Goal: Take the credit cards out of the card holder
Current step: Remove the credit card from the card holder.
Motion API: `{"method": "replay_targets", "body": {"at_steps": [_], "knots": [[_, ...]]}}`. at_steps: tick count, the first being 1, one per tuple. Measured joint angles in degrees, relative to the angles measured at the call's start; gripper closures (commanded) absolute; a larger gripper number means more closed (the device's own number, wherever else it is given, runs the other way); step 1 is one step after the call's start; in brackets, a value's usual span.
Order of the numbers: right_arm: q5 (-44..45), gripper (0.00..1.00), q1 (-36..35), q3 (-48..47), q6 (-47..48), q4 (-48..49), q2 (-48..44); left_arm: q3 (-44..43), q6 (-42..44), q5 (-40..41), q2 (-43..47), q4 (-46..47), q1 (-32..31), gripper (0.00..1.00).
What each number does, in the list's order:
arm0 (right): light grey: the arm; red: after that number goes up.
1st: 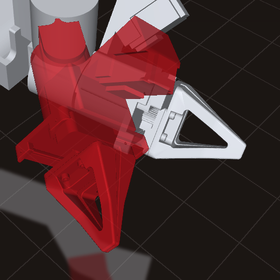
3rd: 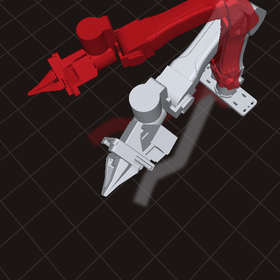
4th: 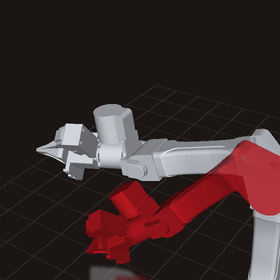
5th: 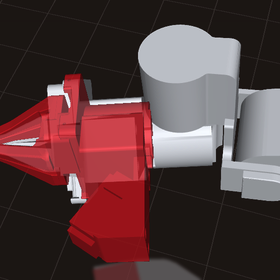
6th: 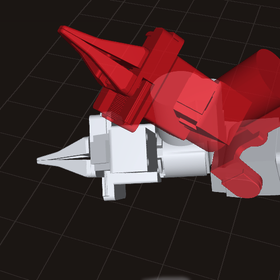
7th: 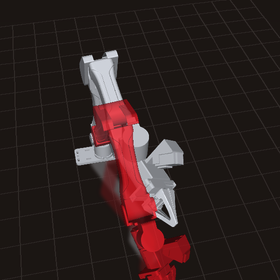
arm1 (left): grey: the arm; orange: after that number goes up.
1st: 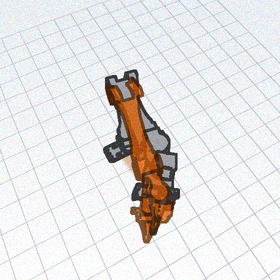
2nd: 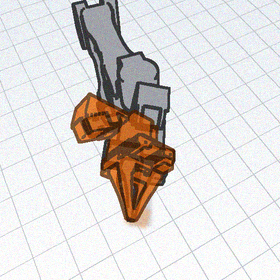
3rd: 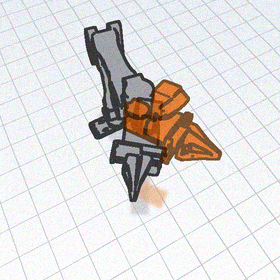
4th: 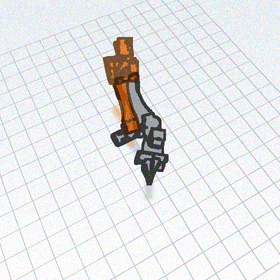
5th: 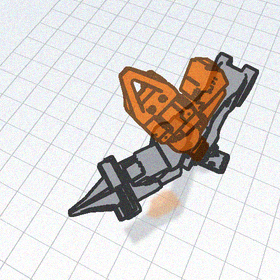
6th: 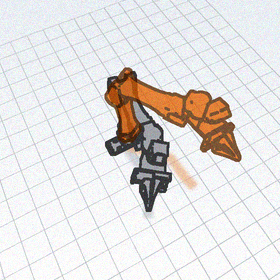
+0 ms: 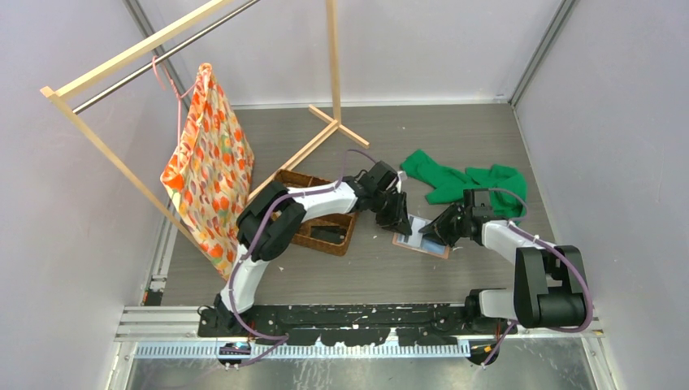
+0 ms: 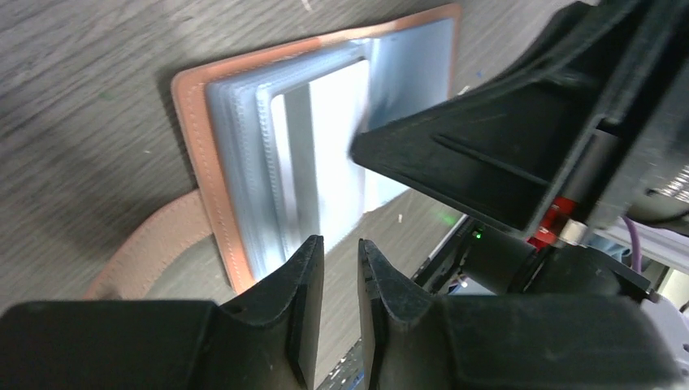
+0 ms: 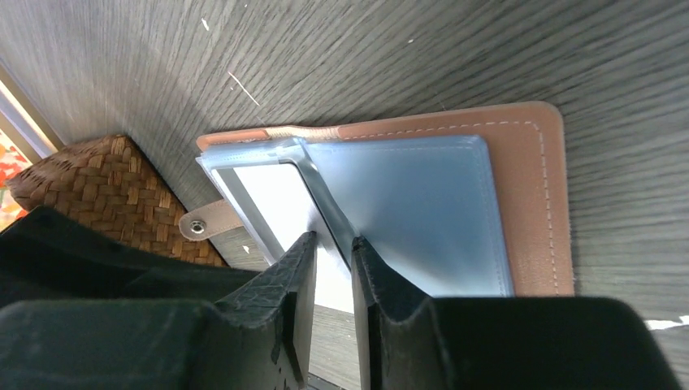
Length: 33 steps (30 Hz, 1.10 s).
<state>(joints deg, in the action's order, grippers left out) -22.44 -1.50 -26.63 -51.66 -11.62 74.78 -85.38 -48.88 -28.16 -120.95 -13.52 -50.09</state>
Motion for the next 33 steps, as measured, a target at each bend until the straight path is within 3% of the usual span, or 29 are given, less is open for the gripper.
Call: {"method": "replay_targets", "body": {"at_steps": [11,16,20,33], "knots": [[-1.75,0.78,0.07,2.64,0.74,5.03,-0.81,0.02,0.02,0.72,-2.12,-0.44,0.22,0.79],[-2.40,0.86,0.11,5.20,0.70,9.07,-2.10,0.02,0.02,0.66,-2.29,-0.44,0.28,0.80],[-2.43,0.99,0.11,5.99,0.76,10.32,-2.69,0.00,0.04,0.52,-2.38,-0.44,0.35,0.80],[-2.54,1.00,0.50,9.33,0.79,14.08,-5.42,0.00,0.31,0.07,-2.38,-0.52,1.11,0.80]]}}
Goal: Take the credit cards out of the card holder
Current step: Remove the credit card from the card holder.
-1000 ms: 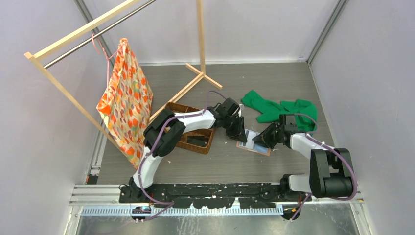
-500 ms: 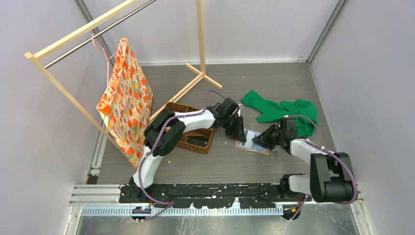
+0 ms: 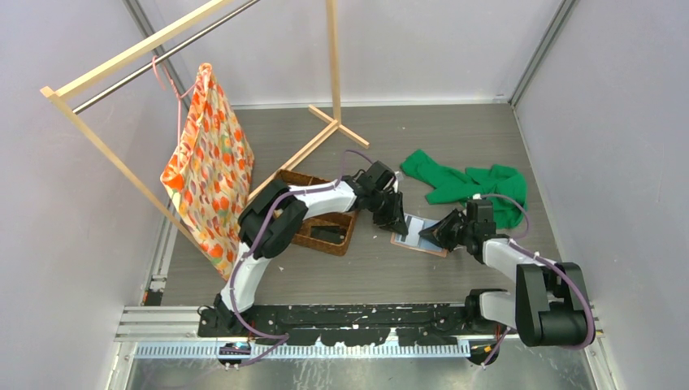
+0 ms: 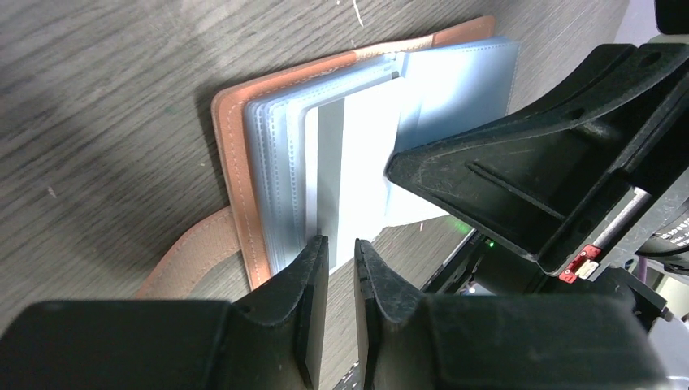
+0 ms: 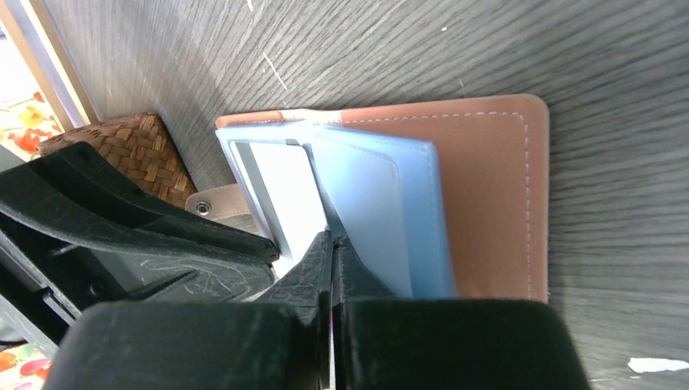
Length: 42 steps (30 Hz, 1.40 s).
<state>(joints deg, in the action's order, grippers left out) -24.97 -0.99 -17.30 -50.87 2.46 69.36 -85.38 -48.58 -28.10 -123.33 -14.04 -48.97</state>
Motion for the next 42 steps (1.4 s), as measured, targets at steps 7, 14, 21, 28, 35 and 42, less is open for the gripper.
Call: {"method": "replay_targets", "body": {"at_steps": [7,14,21,28,35,42], "knots": [[0.00,0.99,0.00,2.01,0.26,0.50,-2.95,0.00,1.07,-0.35,0.00,-0.26,1.11,0.80],[-0.15,0.64,0.00,2.23,0.76,0.33,-3.82,-1.14,1.68,-0.37,-0.50,-1.86,1.46,0.80],[-0.61,0.62,0.00,2.25,0.35,1.88,-3.85,-3.45,2.58,-1.22,-1.97,-3.28,1.46,0.80],[-0.63,0.72,0.04,2.27,-0.13,3.13,-2.56,-4.96,2.62,-2.08,-2.99,-4.44,1.53,0.81],[-1.11,0.80,0.46,2.80,-0.68,5.27,-1.31,-5.90,2.62,-2.93,-3.74,-5.16,1.68,0.81],[-1.73,0.99,1.92,3.48,-1.57,6.56,-1.20,-6.34,2.62,-3.04,-3.96,-5.77,1.75,0.82]]}}
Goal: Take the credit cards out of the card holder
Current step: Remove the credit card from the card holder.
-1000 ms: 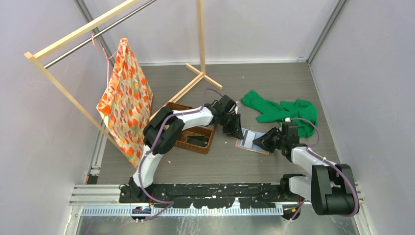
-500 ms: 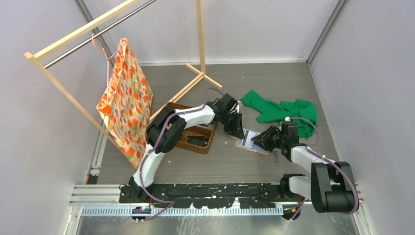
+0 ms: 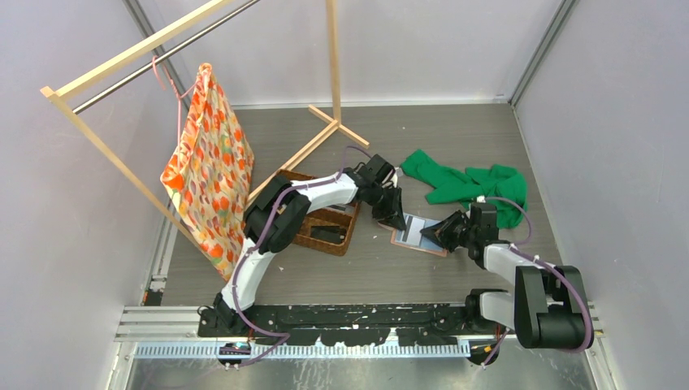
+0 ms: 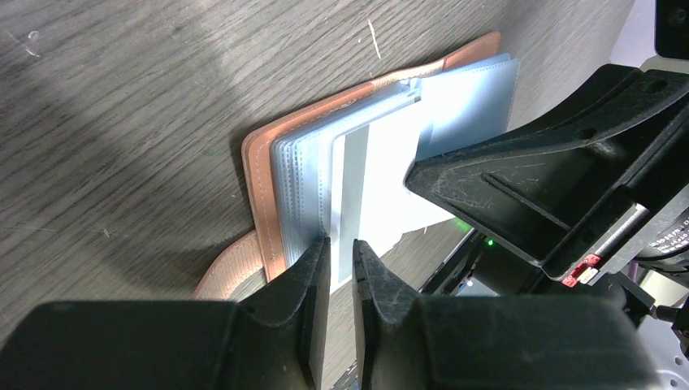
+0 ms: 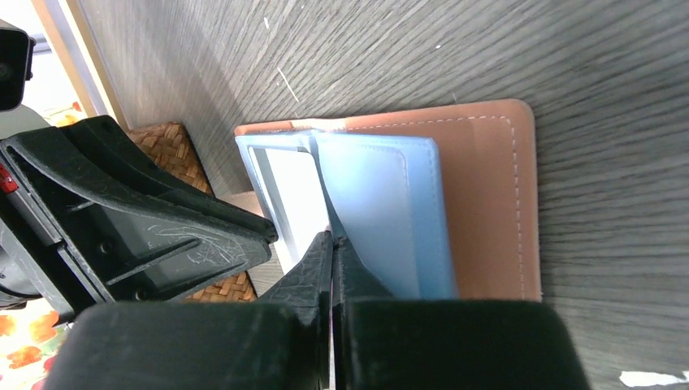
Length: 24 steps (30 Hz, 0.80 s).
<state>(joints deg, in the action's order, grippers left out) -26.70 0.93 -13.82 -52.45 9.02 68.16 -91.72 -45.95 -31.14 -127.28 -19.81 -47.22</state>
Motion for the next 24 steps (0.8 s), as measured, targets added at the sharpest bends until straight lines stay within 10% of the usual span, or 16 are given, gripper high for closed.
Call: {"method": "replay_targets", "body": {"at_steps": [24], "knots": [[4.74,1.00,2.60,2.27,0.07,-15.34,-18.05,-0.72,1.18,0.04,-0.24,-1.20,0.00,0.82]]}}
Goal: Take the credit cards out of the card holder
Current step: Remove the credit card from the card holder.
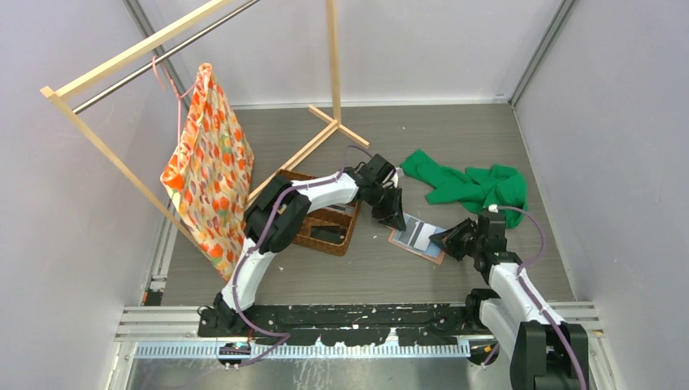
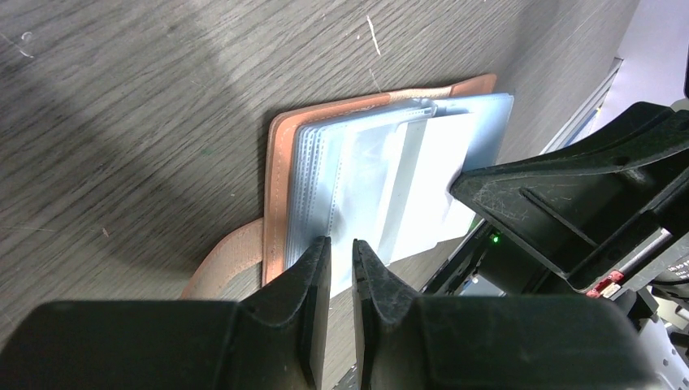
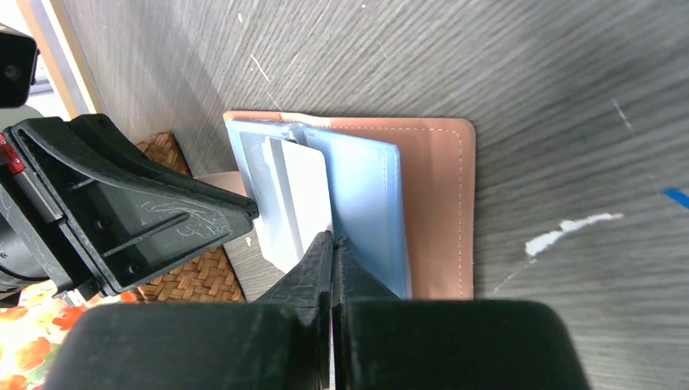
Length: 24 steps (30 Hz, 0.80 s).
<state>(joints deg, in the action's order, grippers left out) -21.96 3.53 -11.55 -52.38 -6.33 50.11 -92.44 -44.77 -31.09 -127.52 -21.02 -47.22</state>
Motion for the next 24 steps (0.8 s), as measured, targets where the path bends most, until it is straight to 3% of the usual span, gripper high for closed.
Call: {"method": "replay_targets", "body": {"at_steps": [11,24], "knots": [[1.97,1.00,0.35,-0.33,1.38,-11.08,-9.68,-0.13,0.46,0.44,0.11,-0.42,0.00,0.80],[2.93,0.99,0.35,-2.34,2.12,-18.12,-12.87,-0.13,2.78,7.02,1.88,-5.68,-0.15,0.78]]}}
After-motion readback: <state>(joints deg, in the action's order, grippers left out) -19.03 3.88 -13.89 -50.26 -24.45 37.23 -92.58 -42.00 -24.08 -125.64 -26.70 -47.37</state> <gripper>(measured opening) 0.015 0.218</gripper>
